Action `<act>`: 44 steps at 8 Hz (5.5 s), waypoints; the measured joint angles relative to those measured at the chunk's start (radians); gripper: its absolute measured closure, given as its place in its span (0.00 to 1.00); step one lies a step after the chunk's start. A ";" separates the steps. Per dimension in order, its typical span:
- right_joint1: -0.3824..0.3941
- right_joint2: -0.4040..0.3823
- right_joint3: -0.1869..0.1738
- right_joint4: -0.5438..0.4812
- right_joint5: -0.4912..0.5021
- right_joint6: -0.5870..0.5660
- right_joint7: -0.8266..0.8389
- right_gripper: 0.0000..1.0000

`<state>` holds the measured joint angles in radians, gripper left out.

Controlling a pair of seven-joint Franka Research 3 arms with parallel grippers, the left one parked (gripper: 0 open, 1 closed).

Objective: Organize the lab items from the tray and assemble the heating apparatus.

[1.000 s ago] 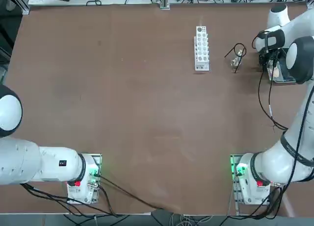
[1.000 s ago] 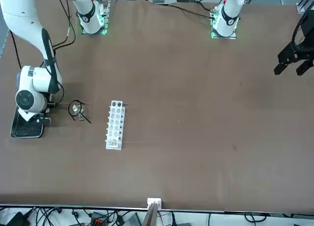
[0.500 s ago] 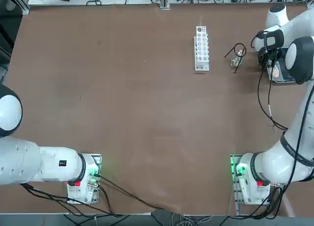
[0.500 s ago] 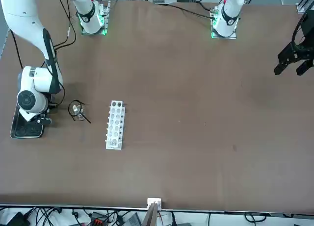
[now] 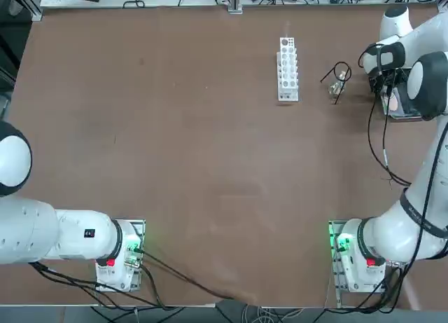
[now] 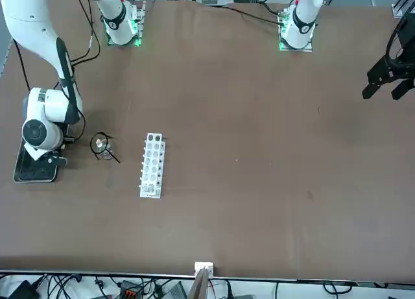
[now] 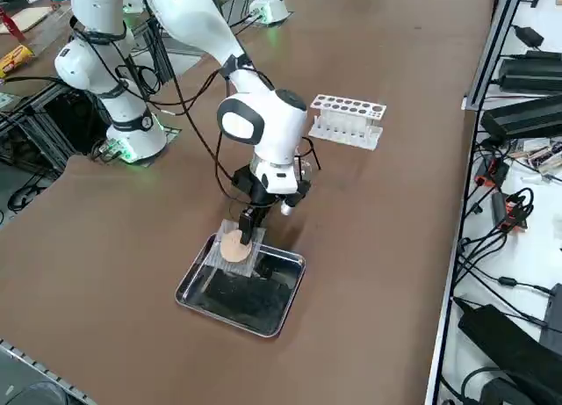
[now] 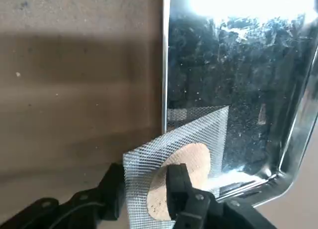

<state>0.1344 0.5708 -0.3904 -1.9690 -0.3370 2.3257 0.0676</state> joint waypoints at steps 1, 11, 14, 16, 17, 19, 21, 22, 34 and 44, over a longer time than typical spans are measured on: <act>0.000 0.000 0.000 0.000 0.000 0.000 0.001 0.54; 0.000 -0.002 -0.001 0.023 0.000 -0.017 0.007 0.78; 0.000 -0.004 -0.001 0.053 0.000 -0.059 0.007 0.81; 0.000 -0.004 -0.001 0.080 0.000 -0.090 0.007 0.85; 0.000 -0.005 -0.002 0.092 0.000 -0.109 0.006 0.86; 0.000 -0.005 -0.002 0.115 0.000 -0.148 0.006 0.88; -0.001 -0.007 -0.003 0.128 0.000 -0.164 0.006 0.91; -0.001 -0.010 -0.004 0.131 0.000 -0.167 0.006 0.94; 0.132 -0.043 -0.005 0.438 -0.118 -0.491 0.001 0.96; 0.584 -0.020 0.001 0.429 -0.463 -0.650 0.191 0.98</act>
<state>0.7183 0.5509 -0.3894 -1.5402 -0.7997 1.6756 0.2591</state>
